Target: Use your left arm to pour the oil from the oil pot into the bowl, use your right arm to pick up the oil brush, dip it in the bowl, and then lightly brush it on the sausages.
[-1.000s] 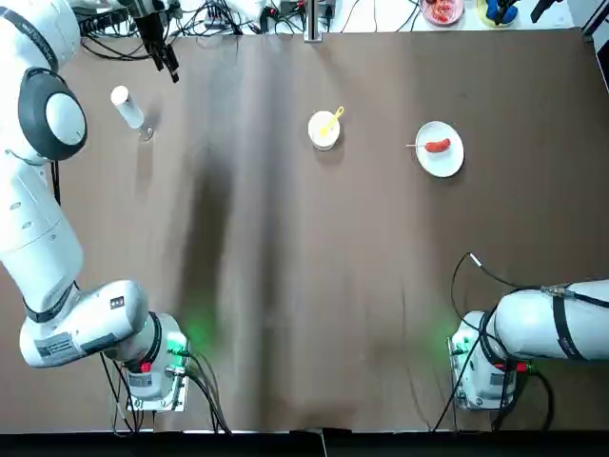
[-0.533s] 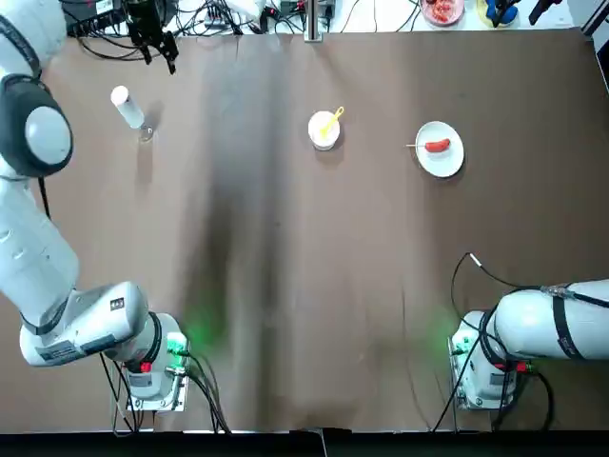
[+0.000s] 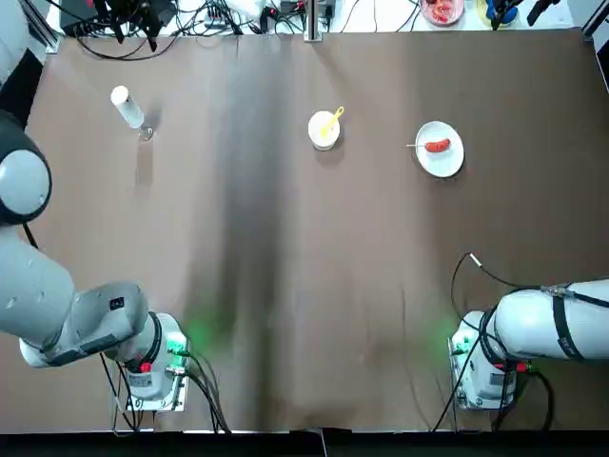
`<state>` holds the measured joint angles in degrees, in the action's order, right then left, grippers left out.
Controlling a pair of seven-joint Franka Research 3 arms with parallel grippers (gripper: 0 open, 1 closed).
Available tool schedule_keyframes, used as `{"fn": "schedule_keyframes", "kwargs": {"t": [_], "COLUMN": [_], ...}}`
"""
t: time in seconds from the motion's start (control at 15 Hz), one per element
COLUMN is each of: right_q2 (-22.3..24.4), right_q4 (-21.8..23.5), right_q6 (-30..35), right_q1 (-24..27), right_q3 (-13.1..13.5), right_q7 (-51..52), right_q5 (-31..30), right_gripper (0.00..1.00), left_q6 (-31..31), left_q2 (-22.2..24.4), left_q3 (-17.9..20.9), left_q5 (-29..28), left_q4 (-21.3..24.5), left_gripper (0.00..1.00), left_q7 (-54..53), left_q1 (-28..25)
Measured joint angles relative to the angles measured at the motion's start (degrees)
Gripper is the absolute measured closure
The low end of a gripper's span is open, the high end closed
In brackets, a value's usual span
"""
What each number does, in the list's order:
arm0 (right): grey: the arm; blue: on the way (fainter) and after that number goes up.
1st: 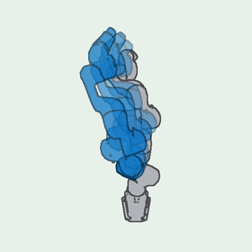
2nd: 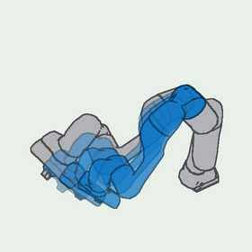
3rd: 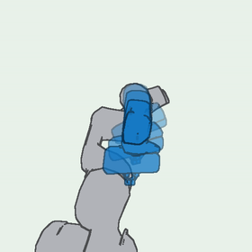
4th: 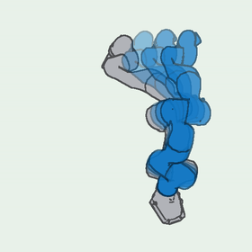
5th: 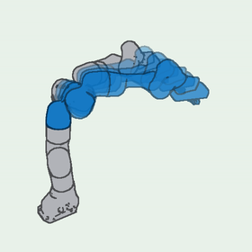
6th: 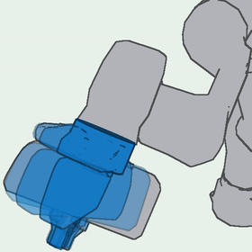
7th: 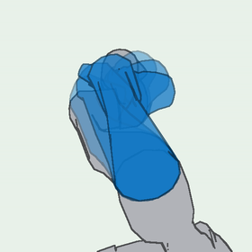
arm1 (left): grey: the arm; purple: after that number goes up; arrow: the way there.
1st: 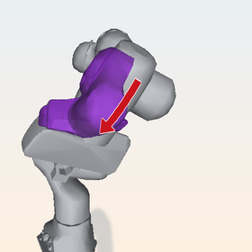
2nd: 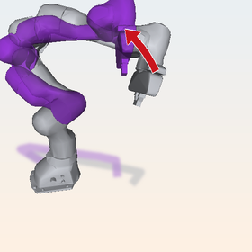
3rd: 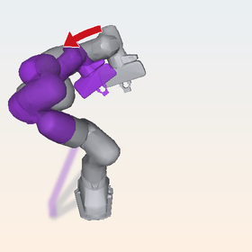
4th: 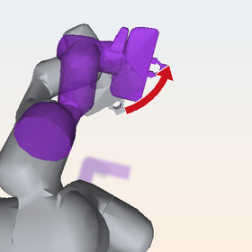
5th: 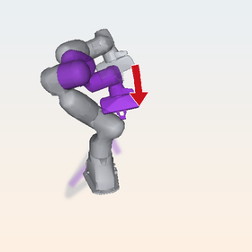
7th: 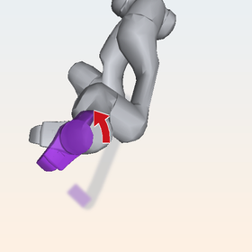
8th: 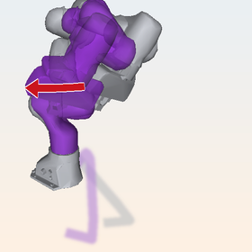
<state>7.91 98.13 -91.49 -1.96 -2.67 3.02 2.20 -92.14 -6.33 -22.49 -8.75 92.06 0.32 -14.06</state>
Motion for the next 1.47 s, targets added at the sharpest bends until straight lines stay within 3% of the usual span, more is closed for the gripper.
{"fn": "schedule_keyframes", "kwargs": {"t": [0.27, 1.2, 1.47], "right_q2": [-0.12, -0.2, -0.2], "right_q4": [0.04, 0.4, 0.4], "right_q6": [0.53, 0.91, 0.96], "right_q1": [-0.03, 0.12, 0.78], "right_q3": [-0.05, 0.44, 0.51], "right_q7": [0.25, -6.38, -6.4], "right_q5": [0.0, -0.05, -0.14], "right_gripper": [0.0, 0.0, 0.0], "left_q6": [0.38, 0.33, 0.33], "left_q2": [3.22, 3.05, 3.05], "left_q3": [0.09, 0.91, 0.92], "left_q5": [5.15, 4.78, 7.45], "left_q4": [-0.8, -1.0, -1.0], "left_gripper": [0.0, 0.0, 0.0], "left_q7": [4.85, 5.31, 6.24], "left_q1": [-0.02, -0.64, -3.13]}}
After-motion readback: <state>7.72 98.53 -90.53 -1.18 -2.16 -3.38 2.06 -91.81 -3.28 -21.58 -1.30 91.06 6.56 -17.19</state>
